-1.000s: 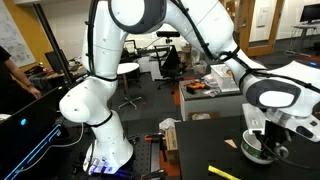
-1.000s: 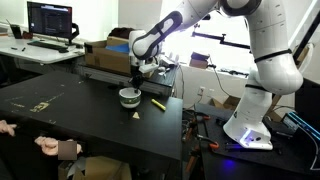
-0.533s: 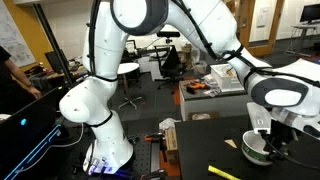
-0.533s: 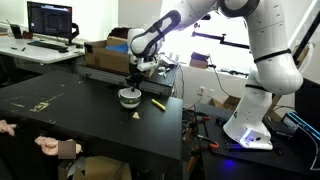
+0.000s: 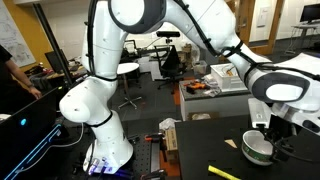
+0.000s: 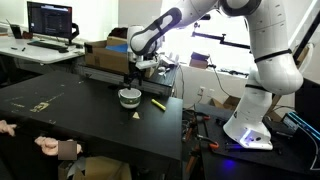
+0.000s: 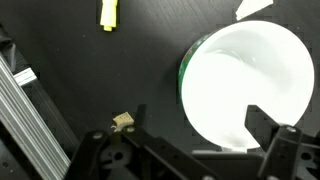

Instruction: Move the white mug backwards, put the yellow marker inside the mug

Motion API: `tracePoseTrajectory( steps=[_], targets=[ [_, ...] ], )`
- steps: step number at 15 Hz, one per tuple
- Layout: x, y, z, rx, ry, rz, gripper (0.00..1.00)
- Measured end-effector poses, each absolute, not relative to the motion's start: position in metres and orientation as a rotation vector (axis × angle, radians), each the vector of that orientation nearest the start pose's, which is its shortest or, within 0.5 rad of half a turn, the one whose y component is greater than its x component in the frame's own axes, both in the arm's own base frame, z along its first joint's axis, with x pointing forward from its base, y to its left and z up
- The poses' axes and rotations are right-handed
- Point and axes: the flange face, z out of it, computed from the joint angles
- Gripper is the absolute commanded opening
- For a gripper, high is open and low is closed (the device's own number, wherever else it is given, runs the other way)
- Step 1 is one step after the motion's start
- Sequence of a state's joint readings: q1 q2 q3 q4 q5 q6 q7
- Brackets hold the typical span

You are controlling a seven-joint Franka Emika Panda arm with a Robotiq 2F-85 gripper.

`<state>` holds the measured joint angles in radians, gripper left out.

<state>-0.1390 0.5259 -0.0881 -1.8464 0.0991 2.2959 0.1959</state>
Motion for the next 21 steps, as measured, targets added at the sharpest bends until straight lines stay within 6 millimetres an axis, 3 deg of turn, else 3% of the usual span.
tracePoseTrajectory(
  steps=[4,10,16,21],
  targets=[
    [0.605,-0.125,0.26,-2.992,0.842,0.089,1.0],
    [0.557,-0.106,0.293,-2.946,0.956,0.099,1.0],
    [0.517,-0.103,0.293,-2.874,1.103,0.157,1.0],
    [0.503,-0.1,0.28,-2.815,1.216,0.217,1.0]
  ],
)
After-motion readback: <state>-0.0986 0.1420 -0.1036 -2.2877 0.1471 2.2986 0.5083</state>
